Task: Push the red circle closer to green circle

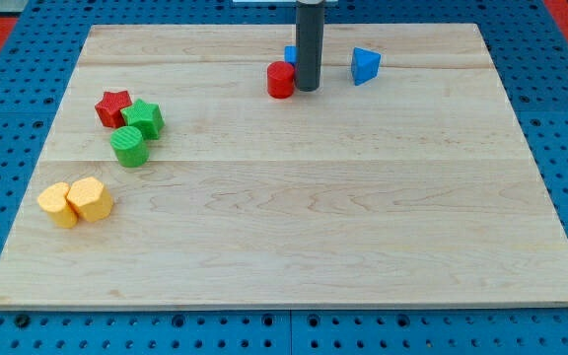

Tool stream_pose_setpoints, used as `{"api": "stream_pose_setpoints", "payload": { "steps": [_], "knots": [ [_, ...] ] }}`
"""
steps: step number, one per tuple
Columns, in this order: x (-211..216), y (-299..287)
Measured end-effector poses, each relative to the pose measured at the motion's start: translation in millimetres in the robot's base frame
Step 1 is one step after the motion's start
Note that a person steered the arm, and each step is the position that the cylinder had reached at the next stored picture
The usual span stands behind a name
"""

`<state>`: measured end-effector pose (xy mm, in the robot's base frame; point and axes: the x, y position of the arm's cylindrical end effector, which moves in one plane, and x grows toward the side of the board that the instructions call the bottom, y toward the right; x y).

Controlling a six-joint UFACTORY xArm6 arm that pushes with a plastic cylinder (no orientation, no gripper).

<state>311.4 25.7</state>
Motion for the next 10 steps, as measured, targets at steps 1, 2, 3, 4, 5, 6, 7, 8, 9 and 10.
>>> {"api": "stream_pose_setpoints", "payload": {
  "steps": [1,2,3,4,5,6,7,8,9,10],
  "knots": [
    [0,-28],
    [-1,-46],
    [-12,-45],
    [-21,-72],
    [-20,-124],
    [-16,-168],
    [-16,-205],
    [-4,-238],
    [1,-238],
    [-4,-237]
  ]
}}
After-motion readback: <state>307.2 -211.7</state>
